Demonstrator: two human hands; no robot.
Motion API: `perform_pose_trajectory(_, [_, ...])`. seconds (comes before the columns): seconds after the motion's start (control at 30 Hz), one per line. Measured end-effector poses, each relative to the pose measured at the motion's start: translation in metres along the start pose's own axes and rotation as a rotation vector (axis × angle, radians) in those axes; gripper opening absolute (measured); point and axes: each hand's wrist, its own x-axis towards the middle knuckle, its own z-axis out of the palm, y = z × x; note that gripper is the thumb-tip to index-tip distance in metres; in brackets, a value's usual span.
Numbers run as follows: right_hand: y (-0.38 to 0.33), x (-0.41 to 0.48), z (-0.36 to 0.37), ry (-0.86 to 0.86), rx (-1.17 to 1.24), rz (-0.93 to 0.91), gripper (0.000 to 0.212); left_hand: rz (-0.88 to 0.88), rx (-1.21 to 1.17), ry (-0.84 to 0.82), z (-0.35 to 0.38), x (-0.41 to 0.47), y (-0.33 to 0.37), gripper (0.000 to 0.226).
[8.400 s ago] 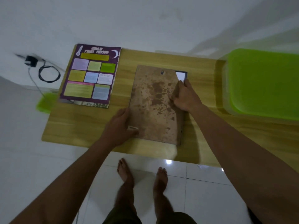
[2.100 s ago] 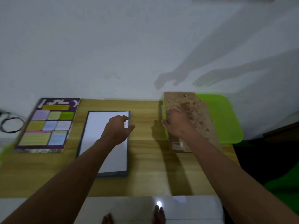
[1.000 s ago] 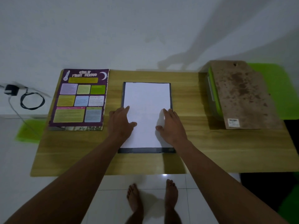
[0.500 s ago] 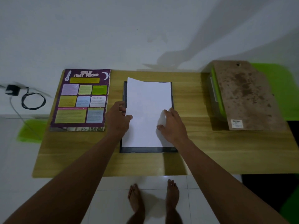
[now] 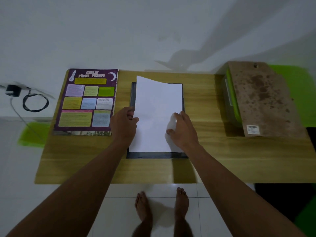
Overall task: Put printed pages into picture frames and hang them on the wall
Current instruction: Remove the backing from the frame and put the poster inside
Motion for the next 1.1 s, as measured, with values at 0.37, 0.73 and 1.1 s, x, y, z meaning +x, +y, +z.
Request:
perform_pose_trajectory(0.37, [-0.005,-0.001,-0.007,0.029,0.097,0.028,0.049,0.025,-0.115,-0.205,-0.015,0.009,0.003,0.035])
perform_pose_trajectory(0.73, [-0.015,0.002,-0.015,0.072,0.260,0.095,0.046,-0.190,-0.401,-0.235,-0.027,0.011,-0.003,0.039])
perform_pose_trajectory(1.1, [-0.039,0.000,-0.057,0.216,0.520,0.153,0.041,-0.040,-0.425,-0.100,-0.067,-0.004,0.041,0.038])
